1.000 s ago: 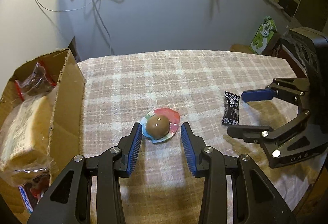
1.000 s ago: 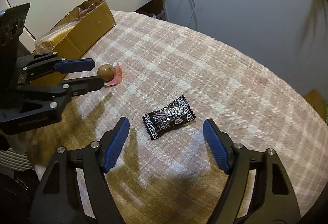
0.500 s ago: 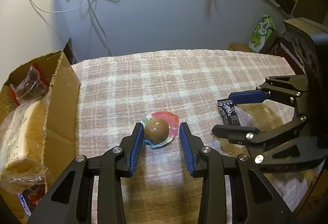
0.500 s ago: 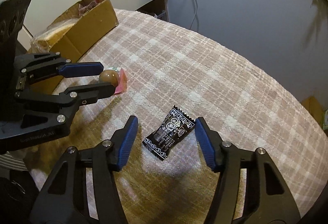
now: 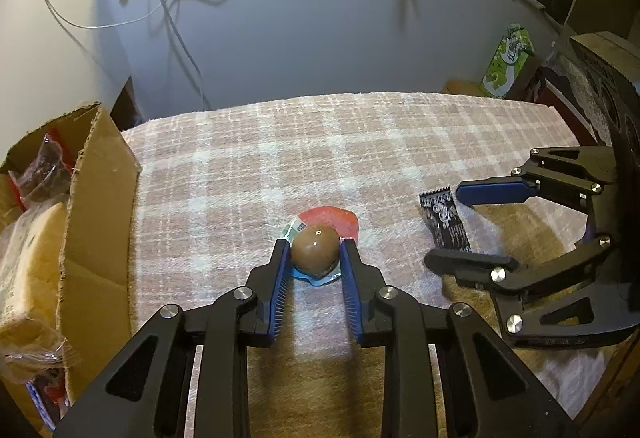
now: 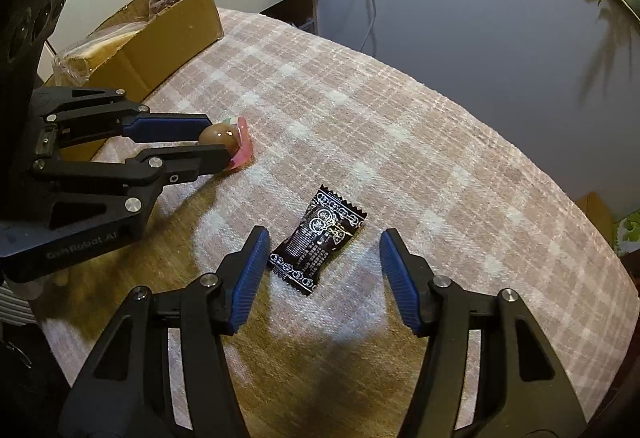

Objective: Organize snacks
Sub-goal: 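Grasp the round chocolate on pink wrapper with left tool while right tool grasps the black candy, then carry the round chocolate and black candy over the box and open both tools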

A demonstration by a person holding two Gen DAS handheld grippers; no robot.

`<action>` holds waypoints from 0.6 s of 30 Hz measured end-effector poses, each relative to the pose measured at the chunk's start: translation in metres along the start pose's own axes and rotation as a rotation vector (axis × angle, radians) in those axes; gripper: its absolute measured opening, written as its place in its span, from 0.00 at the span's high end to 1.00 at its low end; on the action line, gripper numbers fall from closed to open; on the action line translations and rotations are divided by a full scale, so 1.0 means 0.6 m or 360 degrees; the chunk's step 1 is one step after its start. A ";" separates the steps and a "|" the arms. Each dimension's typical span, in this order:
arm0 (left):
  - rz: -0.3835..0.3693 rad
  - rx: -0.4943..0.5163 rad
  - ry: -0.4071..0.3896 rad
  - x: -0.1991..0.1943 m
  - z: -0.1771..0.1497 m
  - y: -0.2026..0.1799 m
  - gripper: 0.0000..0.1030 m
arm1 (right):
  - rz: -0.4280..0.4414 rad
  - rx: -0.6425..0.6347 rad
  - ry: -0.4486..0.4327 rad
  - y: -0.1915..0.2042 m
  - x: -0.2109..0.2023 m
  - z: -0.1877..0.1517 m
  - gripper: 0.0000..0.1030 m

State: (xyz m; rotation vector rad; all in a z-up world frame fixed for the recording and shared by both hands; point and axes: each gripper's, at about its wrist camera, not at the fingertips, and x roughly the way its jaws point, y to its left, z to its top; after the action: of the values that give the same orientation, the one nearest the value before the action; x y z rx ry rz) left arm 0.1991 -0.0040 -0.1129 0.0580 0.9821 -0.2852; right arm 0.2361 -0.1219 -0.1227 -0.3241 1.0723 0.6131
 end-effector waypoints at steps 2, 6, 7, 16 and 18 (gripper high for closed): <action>0.0000 0.0011 0.0000 -0.001 -0.001 -0.001 0.77 | -0.0003 0.0001 0.0000 0.001 -0.001 0.001 0.55; -0.0003 0.0013 -0.0002 -0.001 -0.001 -0.002 0.77 | 0.0001 0.0013 0.0008 -0.007 -0.003 0.002 0.72; -0.0003 0.0014 -0.0003 -0.001 -0.001 -0.001 0.77 | -0.0001 0.0015 0.0009 -0.007 0.000 0.004 0.73; -0.0010 0.0010 -0.0003 -0.009 -0.007 -0.001 0.77 | 0.0036 0.0043 -0.0007 -0.015 -0.006 -0.004 0.74; -0.0009 0.0007 -0.0011 -0.014 -0.008 -0.001 0.77 | 0.0045 0.0058 -0.0016 -0.018 -0.008 -0.006 0.74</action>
State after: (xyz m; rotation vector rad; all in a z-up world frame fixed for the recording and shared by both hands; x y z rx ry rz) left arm 0.1908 -0.0022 -0.1087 0.0580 0.9752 -0.2926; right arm 0.2383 -0.1337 -0.1203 -0.2744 1.0788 0.6188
